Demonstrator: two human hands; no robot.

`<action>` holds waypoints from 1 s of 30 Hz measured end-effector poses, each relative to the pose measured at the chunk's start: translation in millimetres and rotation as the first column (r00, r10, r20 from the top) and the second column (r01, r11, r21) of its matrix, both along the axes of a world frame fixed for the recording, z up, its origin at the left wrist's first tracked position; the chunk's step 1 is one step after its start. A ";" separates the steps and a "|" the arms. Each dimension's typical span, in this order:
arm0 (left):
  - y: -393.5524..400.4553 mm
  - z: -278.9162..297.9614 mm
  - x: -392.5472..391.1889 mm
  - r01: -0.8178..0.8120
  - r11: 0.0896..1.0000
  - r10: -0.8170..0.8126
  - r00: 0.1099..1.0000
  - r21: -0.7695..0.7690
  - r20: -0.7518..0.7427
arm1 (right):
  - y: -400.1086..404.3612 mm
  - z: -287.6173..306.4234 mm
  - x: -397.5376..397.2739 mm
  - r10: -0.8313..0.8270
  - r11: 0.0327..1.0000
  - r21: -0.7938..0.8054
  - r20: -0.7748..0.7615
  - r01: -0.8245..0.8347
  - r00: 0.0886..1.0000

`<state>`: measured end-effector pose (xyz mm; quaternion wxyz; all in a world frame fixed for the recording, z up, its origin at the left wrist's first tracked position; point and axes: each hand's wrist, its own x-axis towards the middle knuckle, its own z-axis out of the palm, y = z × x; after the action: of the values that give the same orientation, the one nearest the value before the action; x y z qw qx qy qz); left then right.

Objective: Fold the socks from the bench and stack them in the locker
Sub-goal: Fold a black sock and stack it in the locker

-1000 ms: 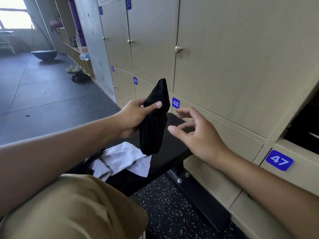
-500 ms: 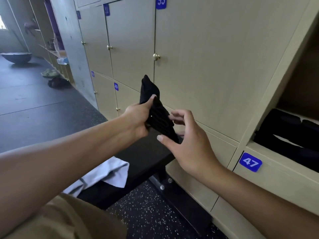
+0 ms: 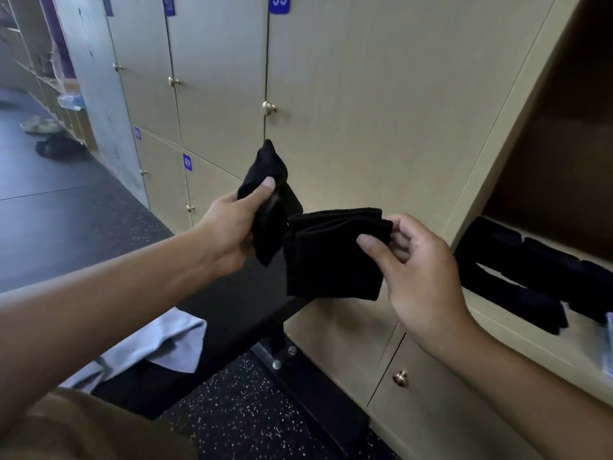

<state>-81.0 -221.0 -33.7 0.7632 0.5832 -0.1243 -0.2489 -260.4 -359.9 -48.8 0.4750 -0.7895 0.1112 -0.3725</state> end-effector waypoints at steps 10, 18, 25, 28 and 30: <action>-7.6 -5.1 -7.7 0.123 0.991 -0.119 0.990 0.051 -0.071 | -17.5 18.4 -31.4 0.026 0.969 0.240 0.116 -0.054 0.993; -22.9 -5.2 -26.0 0.243 0.963 -0.254 0.963 0.114 0.086 | -28.0 20.7 -44.3 -0.035 0.974 0.226 0.084 0.016 0.996; -27.3 8.3 -51.6 0.462 0.848 -0.511 0.843 0.259 0.169 | -34.6 22.2 -54.1 -0.060 0.983 0.178 0.061 0.048 0.996; -30.5 16.6 -58.2 0.457 0.836 -0.516 0.844 0.304 0.149 | -38.1 22.5 -57.8 -0.045 0.972 0.231 0.062 0.030 0.997; -28.2 18.0 -64.6 0.508 0.807 -0.564 0.814 0.301 0.137 | -39.5 24.4 -60.2 -0.052 0.961 0.273 0.062 0.033 0.997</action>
<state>-145.6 -249.2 -15.7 0.5625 0.6391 -0.3358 -0.4029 -320.6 -399.5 -24.5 0.5743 -0.7009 0.1616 -0.3908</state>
